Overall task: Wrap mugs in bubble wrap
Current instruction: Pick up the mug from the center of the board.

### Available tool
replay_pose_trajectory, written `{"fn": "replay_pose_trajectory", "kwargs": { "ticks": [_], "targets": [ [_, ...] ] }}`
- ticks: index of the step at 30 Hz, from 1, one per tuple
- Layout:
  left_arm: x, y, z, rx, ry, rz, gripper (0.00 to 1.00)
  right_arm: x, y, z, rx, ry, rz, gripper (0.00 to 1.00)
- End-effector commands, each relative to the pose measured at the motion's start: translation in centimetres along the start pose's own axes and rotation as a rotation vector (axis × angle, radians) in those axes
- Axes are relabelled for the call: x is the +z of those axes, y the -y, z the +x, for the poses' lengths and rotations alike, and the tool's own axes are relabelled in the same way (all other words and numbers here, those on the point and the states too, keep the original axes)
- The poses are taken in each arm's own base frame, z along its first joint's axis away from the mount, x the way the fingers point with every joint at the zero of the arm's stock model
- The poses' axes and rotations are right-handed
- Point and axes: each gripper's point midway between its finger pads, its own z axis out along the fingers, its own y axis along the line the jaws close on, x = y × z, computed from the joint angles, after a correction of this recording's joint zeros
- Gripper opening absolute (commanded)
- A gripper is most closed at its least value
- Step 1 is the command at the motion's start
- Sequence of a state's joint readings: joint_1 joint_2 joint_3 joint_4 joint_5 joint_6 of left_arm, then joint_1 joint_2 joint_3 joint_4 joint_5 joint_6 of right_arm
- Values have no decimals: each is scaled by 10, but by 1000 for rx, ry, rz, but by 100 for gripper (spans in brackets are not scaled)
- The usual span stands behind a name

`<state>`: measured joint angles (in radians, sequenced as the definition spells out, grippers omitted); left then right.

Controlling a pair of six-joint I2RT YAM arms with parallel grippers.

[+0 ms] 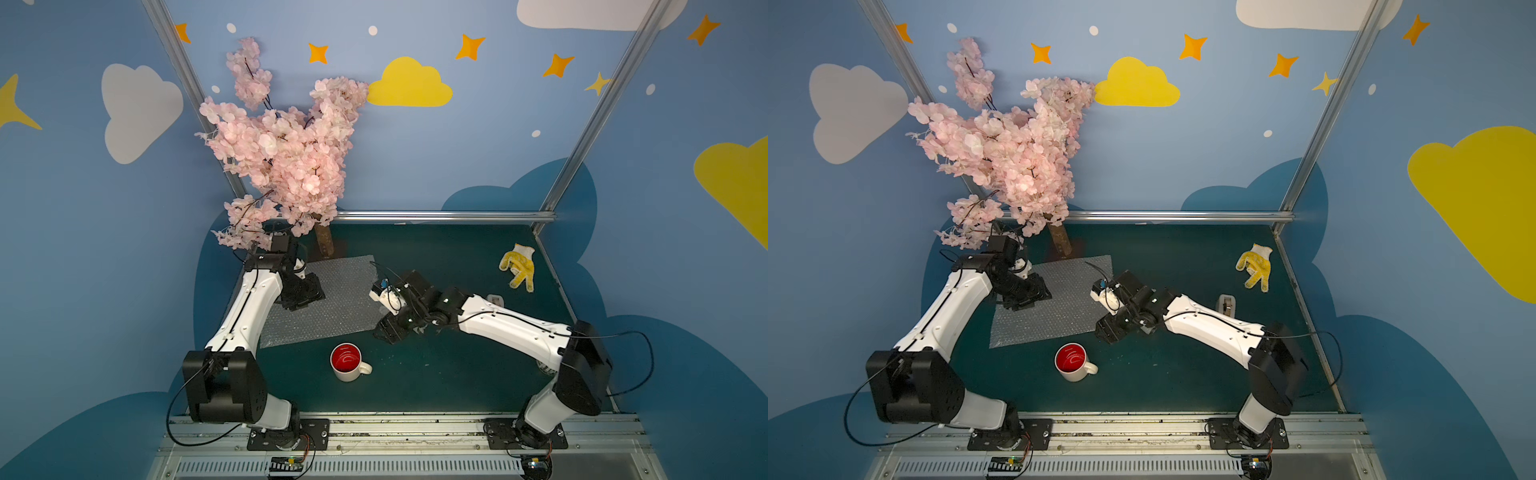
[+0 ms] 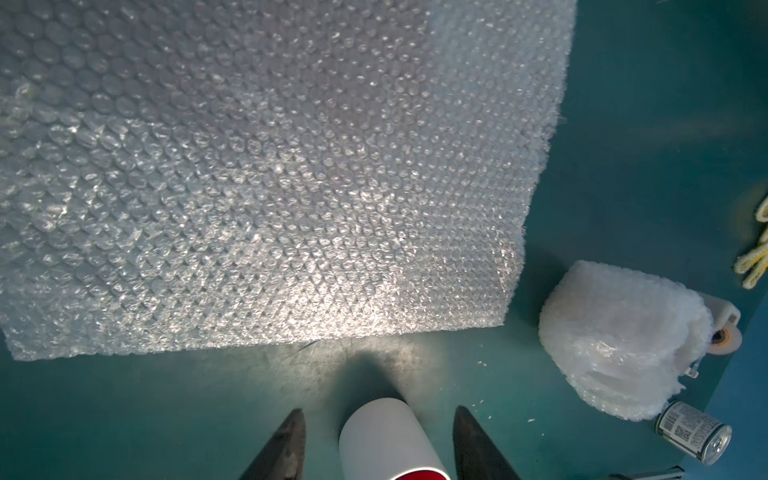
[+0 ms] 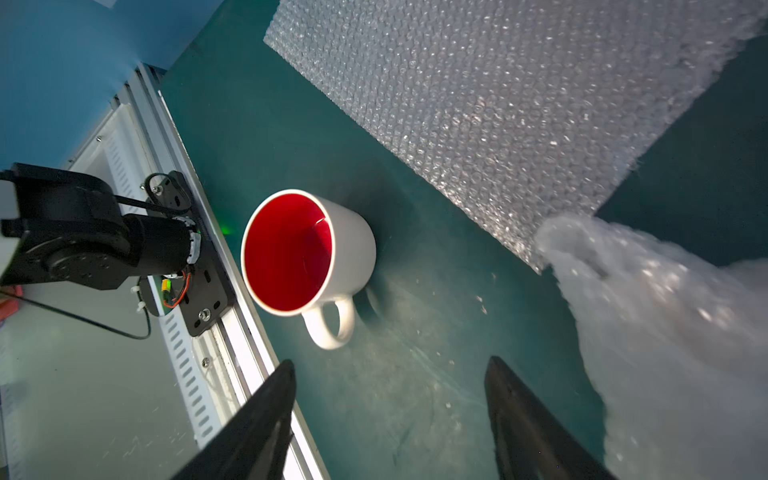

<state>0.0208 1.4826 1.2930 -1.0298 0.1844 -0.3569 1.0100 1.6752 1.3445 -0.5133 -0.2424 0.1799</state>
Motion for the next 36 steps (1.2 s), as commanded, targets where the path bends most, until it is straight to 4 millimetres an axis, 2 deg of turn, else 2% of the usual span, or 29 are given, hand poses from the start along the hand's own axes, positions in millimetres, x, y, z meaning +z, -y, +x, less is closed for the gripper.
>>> {"fn": "replay_pose_trajectory", "kwargs": {
  "ticks": [1, 5, 11, 19, 22, 26, 27, 32, 36],
  "targets": [
    [11, -12, -2, -44, -41, -9, 57, 17, -12, -5, -20, -52, 12, 68],
    [23, -22, -5, -88, -75, 1, 56, 47, -23, -3, -53, -132, 27, 64],
    [39, -20, -4, -100, -112, 34, 56, 79, -32, 5, -68, -217, 48, 57],
    [60, -27, 1, -118, -147, 23, 56, 102, -26, 19, -51, -283, 93, 39],
    [68, -26, 5, -126, -173, 40, 56, 103, -26, 19, -55, -287, 108, 28],
    [74, -25, 8, -119, -186, 31, 55, 99, -25, 16, -46, -279, 123, 3],
    [74, -25, 8, -115, -182, 21, 55, 98, -25, 14, -42, -277, 126, 0],
    [78, -21, 8, -96, -184, -9, 55, 87, -27, 4, -40, -262, 137, 0],
    [83, -14, 2, -77, -169, -44, 55, 62, -21, -7, -21, -251, 177, 0]
  ]
}}
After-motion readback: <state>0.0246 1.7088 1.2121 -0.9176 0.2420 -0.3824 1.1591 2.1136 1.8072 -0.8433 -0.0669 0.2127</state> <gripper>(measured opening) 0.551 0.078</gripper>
